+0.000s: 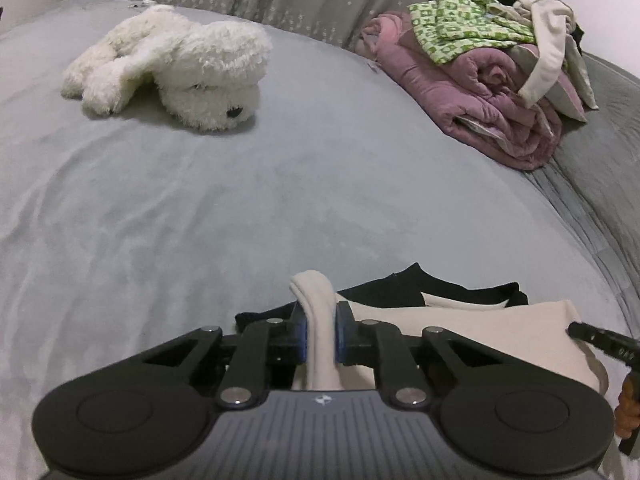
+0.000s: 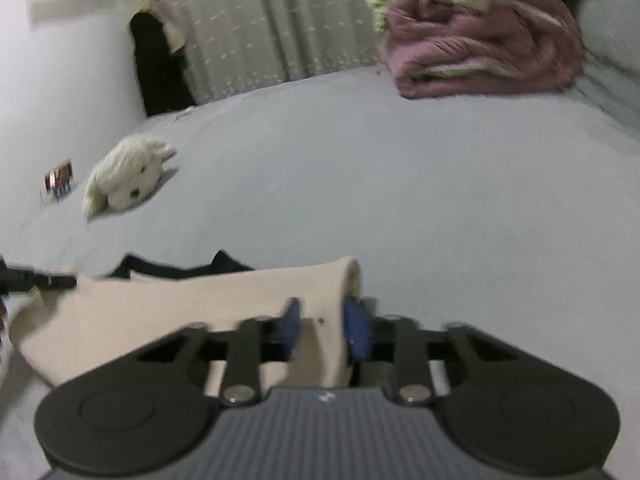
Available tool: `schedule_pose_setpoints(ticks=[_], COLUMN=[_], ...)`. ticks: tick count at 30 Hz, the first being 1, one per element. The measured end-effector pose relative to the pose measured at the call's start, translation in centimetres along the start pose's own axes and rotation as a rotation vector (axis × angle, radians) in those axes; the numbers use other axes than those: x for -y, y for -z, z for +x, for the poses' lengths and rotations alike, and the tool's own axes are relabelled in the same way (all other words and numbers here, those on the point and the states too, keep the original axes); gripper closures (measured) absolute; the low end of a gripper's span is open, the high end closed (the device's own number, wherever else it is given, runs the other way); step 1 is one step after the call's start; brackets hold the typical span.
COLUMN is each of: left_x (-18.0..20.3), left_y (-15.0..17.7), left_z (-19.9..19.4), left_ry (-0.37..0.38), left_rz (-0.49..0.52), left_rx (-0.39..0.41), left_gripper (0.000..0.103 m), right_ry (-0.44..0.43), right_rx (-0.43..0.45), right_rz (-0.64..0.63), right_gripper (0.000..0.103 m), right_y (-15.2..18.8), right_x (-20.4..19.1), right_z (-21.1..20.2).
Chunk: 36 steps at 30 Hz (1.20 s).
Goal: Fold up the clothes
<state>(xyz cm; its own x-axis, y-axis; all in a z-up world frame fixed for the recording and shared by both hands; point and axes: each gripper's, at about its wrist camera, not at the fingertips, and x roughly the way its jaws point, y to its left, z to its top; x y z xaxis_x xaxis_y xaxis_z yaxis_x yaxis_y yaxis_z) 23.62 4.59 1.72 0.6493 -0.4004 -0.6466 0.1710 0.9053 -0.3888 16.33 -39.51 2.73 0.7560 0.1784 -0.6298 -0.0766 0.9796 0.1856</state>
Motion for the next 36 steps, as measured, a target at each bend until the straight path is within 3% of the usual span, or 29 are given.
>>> schedule_pose_setpoints(ticks=[3, 9, 12, 14, 20, 24, 27, 31, 33, 36], left_x=[0.2, -0.1, -0.6, -0.5, -0.1, 0.1, 0.5, 0.7, 1.0, 1.1], left_y=[0.0, 0.2, 0.2, 0.3, 1.5, 1.0, 1.1, 2.1, 2.2, 2.0], left_z=[-0.9, -4.2, -4.6, -3.7, -0.5, -2.1, -1.9, -0.2, -0.1, -0.8], left_ry=[-0.001, 0.044, 0.045, 0.009, -0.057, 0.009, -0.024, -0.083, -0.106, -0.131], left_rz=[0.023, 0.032, 0.029, 0.056, 0.085, 0.075, 0.090, 0.120, 0.126, 0.130], left_rx=[0.042, 0.183, 0.204, 0.187, 0.133, 0.205, 0.200, 0.155, 0.150, 0.173], left_gripper=[0.093, 0.093, 0.093, 0.093, 0.092, 0.092, 0.092, 0.090, 0.084, 0.078], right_ry=[0.014, -0.004, 0.016, 0.053, 0.195, 0.179, 0.176, 0.239, 0.271, 0.267], right_rx=[0.045, 0.222, 0.276, 0.278, 0.142, 0.194, 0.251, 0.172, 0.107, 0.095], right_rz=[-0.028, -0.004, -0.003, -0.012, -0.094, -0.066, -0.038, -0.074, -0.089, -0.082], right_gripper=[0.095, 0.095, 0.095, 0.095, 0.095, 0.095, 0.095, 0.095, 0.095, 0.095], right_y=[-0.1, -1.1, -1.2, -1.0, 1.1, 1.0, 0.4, 1.4, 2.1, 2.2], right_x=[-0.8, -1.1, -1.6, -1.9, -3.2, -3.4, -3.3, -3.3, -3.5, -3.6], right_z=[-0.6, -3.9, -4.5, -4.1, 0.0, -0.7, -2.1, -0.4, 0.9, 1.3])
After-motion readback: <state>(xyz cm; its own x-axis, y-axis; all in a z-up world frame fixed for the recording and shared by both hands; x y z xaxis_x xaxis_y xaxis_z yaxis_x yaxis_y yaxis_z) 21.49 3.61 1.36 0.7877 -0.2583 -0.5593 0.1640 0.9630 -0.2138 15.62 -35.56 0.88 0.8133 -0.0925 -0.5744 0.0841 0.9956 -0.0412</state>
